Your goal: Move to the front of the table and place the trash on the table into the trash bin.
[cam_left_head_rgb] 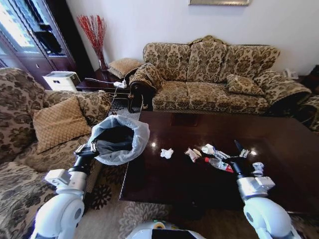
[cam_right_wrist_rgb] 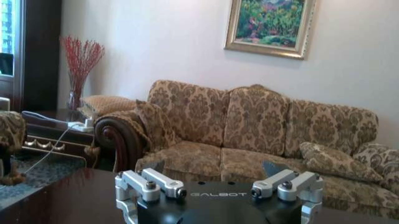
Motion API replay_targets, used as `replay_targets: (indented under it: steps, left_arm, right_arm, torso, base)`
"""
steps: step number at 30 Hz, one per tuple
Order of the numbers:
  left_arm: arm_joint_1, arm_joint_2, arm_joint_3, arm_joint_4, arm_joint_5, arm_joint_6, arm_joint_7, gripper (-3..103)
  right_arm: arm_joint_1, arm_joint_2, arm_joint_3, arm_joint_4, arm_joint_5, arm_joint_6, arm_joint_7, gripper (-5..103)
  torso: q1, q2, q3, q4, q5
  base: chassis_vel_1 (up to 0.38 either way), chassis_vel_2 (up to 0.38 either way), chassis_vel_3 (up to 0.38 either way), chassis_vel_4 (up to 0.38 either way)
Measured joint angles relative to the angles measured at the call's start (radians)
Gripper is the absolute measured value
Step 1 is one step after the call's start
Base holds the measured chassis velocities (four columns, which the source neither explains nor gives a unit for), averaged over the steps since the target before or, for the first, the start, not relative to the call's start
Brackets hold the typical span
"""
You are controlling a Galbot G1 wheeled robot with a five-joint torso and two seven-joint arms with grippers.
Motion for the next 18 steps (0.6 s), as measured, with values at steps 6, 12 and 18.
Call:
replay_targets:
  steps: [6, 12, 18]
  left_arm:
    - [0.0, 0.0, 0.0, 0.0, 0.0, 0.0, 0.0, 3]
    - [0.0, 0.0, 0.0, 0.0, -0.001, 0.001, 0.0, 3]
    - [0.0, 0.0, 0.0, 0.0, -0.001, 0.001, 0.0, 3]
  right_arm:
    - [0.0, 0.0, 0.0, 0.0, 0.0, 0.0, 0.0, 100]
    - [0.0, 0.0, 0.0, 0.0, 0.0, 0.0, 0.0, 100]
    - [0.0, 0.0, 0.0, 0.0, 0.0, -0.001, 0.001, 100]
  torso:
    - [-0.001, 0.001, 0.0, -0.0003, 0.0]
    - [0.001, 0.0, 0.0, -0.0001, 0.0001]
    - [0.0, 0.0, 0.0, -0.0003, 0.0001]
  base:
    - [0.01, -0.029, -0.027, 0.011]
    - [0.0, 0.0, 0.0, 0.0]
    - [0.0, 0.0, 0.0, 0.0]
